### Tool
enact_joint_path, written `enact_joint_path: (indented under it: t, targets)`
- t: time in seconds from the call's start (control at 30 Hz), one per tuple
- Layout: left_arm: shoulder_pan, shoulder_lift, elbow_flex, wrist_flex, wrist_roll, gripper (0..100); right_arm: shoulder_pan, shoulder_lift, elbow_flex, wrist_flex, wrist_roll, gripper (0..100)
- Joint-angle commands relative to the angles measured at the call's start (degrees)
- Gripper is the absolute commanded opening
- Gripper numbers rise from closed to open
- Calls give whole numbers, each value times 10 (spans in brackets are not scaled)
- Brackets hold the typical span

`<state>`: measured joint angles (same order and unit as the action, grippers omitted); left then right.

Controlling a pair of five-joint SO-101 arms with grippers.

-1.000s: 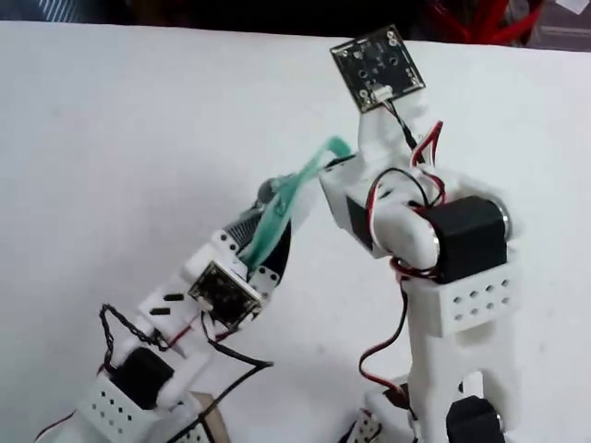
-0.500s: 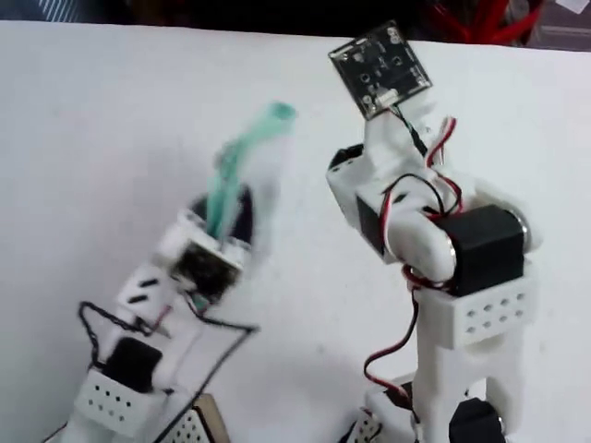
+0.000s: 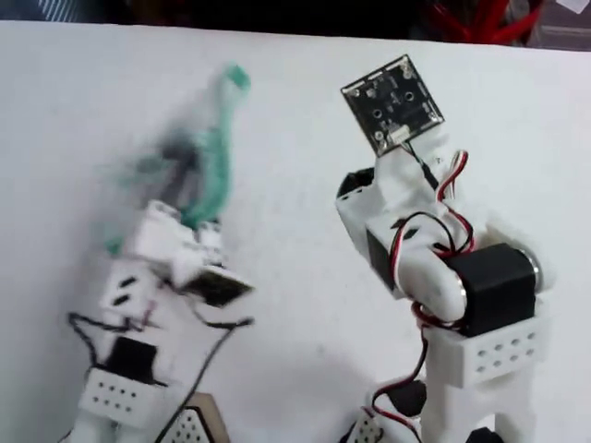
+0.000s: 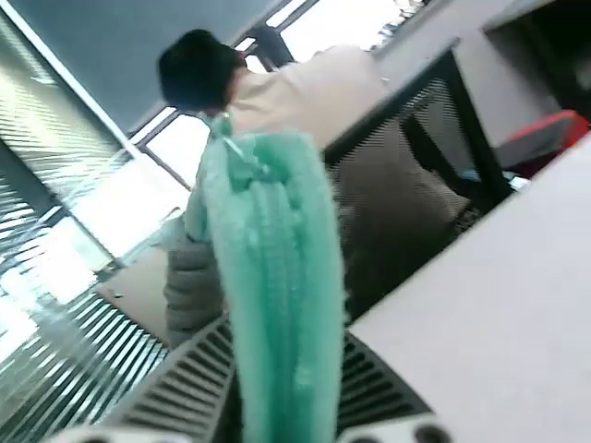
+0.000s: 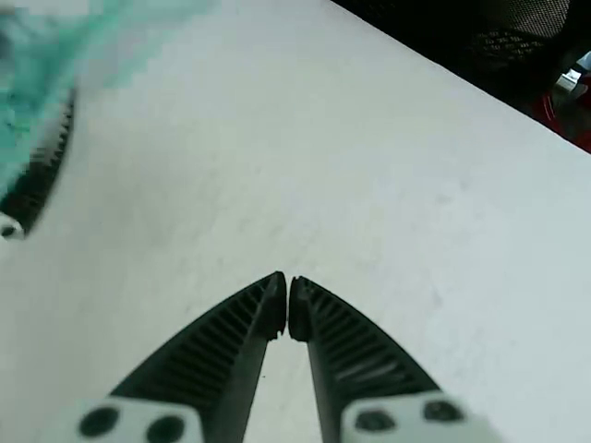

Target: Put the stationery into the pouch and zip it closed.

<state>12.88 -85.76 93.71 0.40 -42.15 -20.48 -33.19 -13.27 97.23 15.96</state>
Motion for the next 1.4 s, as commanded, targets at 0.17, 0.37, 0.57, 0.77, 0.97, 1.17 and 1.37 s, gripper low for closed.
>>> enact_joint_path:
  t: [0.17,0.37,0.57,0.77,0.97,1.17,1.37]
  targets:
    - [97,27,36,22,4,22,-54,23,4,-33,170,102]
    - [117,38,36,47,4,22,-144,76,-6,-34,217,142]
    - [118,38,36,51,4,22,-163,217,-143,17,178,176]
    - [118,38,36,51,4,22,-189,338,-165,17,190,179]
    - [115,37,36,51,4,22,-196,350,-160,19,199,176]
    - [114,36,36,51,4,22,-180,351,-79,19,230,164]
    - [114,36,36,51,4,22,-170,353,-54,18,265,13]
